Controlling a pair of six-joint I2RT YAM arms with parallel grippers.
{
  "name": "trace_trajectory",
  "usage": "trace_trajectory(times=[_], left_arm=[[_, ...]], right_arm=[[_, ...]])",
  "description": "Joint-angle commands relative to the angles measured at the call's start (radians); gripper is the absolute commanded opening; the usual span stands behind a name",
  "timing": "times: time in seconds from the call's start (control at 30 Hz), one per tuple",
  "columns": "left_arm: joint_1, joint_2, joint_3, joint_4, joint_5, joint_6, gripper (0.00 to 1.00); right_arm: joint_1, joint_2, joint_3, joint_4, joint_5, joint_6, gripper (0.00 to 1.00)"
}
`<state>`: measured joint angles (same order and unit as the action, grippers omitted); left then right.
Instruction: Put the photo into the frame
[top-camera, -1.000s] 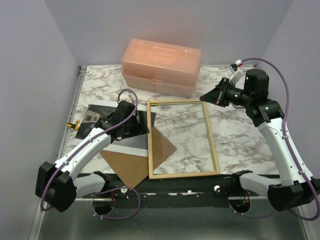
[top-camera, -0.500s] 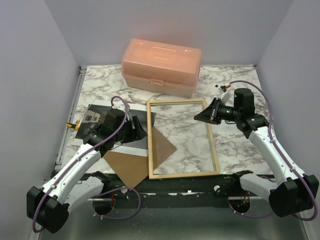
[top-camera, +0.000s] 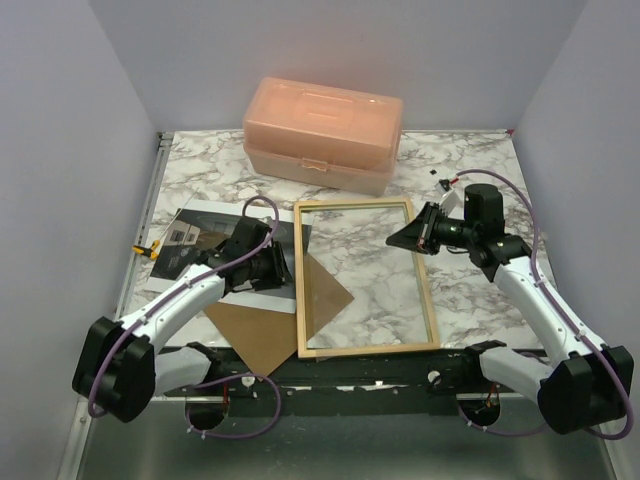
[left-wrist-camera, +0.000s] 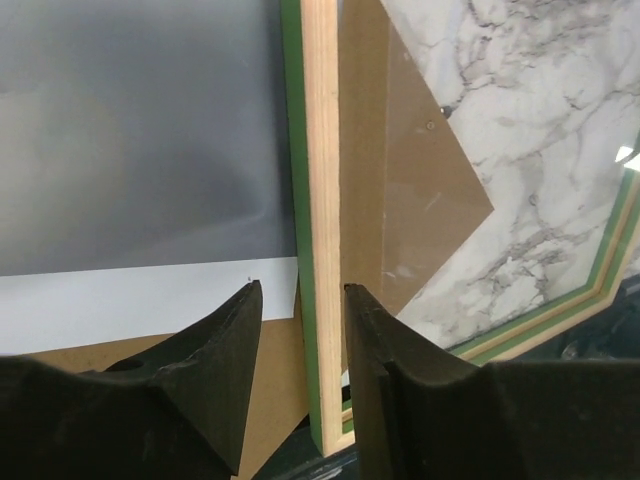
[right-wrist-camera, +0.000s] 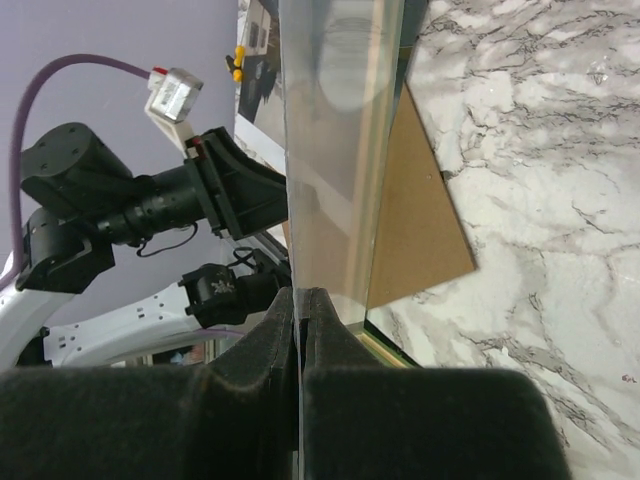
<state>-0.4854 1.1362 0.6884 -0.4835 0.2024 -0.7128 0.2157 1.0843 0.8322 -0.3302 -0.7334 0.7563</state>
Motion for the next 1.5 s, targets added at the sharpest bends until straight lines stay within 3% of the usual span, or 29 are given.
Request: trace_trajectory(times=[0.0,0.53,0.8,1.0,1.2,1.47], left_arm=[[0.0,0.08,0.028,0.047,0.02,0.019,0.39],[-0.037,0.294,0.08,0.086,0.02,0.015,0.29],[-0.038,0.274,0.063,0.083,0.007,0.012,0.25],[-0.041,0.247,0.069,0.068,0.006,0.021,0.31],[-0.04,0.253,0.086,0.017,-0.056,0.045,0.27],[-0.052,0.296,0.086,0.041,-0.03,0.049,0.24]], right_arm=[[-0.001,-0.015,0.007,0.053,-0.013,0.026,0.0],[-0.001,0.017,0.048,0.04,0.011,0.028,0.0],[-0.001,0.041,0.062,0.068,-0.006,0.053,0.0],[-0.001,0.058,0.082,0.069,-0.008,0.052,0.0],[-0.001,0.06,0.074,0.074,-0.005,0.053,0.0],[-0.001,0.064,0.074,0.082,0.0,0.056,0.0]])
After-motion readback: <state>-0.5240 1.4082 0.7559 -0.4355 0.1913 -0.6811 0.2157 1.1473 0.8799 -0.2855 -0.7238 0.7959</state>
